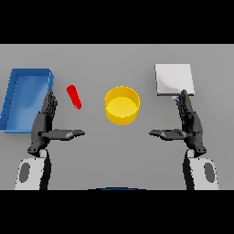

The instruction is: Pick up the red beaker and tilt it to pour out 1 green nut into yellow bowl. Pick up the yellow bowl and place it on the metallic measuring scale.

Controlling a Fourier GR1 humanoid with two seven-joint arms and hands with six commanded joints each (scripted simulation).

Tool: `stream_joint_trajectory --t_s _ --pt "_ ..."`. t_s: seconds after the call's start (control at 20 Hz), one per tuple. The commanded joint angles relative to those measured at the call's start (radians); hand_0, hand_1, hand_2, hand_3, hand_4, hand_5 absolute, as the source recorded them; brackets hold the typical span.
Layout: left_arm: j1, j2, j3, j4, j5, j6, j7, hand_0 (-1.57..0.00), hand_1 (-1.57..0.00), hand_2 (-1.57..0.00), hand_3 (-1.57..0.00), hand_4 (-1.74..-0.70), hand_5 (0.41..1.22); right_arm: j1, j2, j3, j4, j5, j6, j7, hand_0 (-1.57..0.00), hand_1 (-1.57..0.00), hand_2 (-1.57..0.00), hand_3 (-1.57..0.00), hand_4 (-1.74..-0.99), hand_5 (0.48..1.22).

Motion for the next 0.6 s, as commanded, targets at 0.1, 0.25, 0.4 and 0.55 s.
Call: stream_joint_trajectory --t_s 0.1,0.25,0.4,0.55 --pt "0.011 0.014 0.009 -0.007 0.012 -0.01 -0.006 0.0 0.0 0.0 0.0 -1.15 0.599 -0.01 0.009 0.006 0.007 0.008 -0.009 0.004 0.0 0.0 0.0 0.0 -1.167 0.599" --pt "0.014 0.038 0.031 -0.008 0.033 -0.023 -0.004 0.0 0.0 0.0 0.0 -1.15 0.599 -0.032 0.019 0.009 0.013 0.017 -0.024 0.012 0.0 0.0 0.0 0.0 -1.167 0.599" --pt "0.107 0.084 -0.04 -0.114 -0.047 -0.047 -0.02 0.0 0.0 0.0 0.0 -1.16 0.599 0.041 -0.034 0.114 -0.04 0.266 -0.105 -0.093 0.0 0.0 0.0 0.0 -1.162 0.594" --pt "0.128 0.095 -0.063 -0.158 -0.066 -0.051 0.027 0.0 0.0 0.0 0.0 -1.16 0.6 0.08 -0.03 0.149 -0.074 0.329 -0.126 -0.082 0.0 0.0 0.0 0.0 -1.162 0.591"
